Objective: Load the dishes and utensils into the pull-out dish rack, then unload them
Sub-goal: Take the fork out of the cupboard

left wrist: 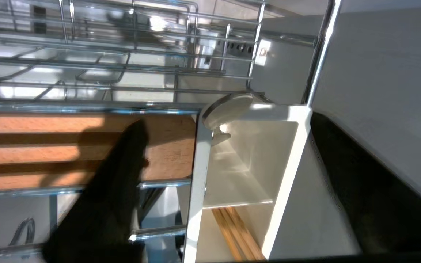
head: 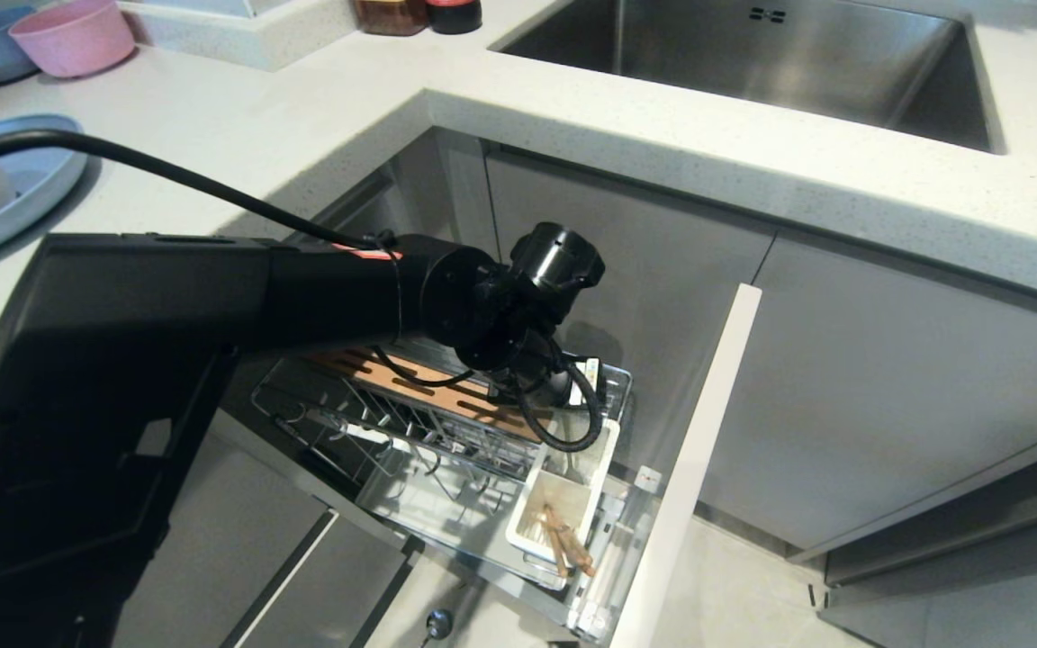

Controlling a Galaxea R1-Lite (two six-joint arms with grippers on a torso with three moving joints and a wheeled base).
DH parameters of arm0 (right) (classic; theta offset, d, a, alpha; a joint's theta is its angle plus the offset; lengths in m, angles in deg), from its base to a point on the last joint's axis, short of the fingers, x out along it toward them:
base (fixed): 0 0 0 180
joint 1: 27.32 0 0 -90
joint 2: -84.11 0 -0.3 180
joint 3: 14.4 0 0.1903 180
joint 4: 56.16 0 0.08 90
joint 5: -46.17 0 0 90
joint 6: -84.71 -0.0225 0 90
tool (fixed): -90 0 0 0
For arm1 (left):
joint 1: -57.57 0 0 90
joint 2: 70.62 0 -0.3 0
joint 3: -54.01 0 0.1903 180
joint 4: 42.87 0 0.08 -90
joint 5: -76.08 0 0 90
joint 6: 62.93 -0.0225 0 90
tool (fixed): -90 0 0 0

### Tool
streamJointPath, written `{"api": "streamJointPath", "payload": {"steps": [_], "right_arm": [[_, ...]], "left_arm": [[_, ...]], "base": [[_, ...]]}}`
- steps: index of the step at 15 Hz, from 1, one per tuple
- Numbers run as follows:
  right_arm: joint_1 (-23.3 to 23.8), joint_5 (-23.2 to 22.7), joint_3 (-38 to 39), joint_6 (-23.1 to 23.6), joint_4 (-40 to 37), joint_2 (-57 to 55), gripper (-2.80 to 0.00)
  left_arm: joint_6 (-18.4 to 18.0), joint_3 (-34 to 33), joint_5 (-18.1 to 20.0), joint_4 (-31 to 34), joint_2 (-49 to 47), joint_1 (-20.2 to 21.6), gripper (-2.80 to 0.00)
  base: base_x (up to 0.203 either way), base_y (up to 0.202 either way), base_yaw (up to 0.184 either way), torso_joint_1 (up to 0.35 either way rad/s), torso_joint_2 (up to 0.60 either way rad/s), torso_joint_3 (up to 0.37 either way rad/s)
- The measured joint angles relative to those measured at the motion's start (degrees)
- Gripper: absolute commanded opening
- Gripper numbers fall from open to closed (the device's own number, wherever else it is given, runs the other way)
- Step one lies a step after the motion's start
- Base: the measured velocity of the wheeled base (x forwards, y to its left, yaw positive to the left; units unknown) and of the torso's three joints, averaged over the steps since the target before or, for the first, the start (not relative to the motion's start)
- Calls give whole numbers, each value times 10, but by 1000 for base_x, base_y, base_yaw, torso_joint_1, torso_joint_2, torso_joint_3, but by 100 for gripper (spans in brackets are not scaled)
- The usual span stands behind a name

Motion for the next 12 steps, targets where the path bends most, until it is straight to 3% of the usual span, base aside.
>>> {"api": "streamJointPath", "payload": {"steps": [12], "right_arm": [[0,0,0,0,0,0,-280]], "left_arm": [[1,-1,0,3,5,-1,-280]], "base": [[0,0,0,0,0,0]]}}
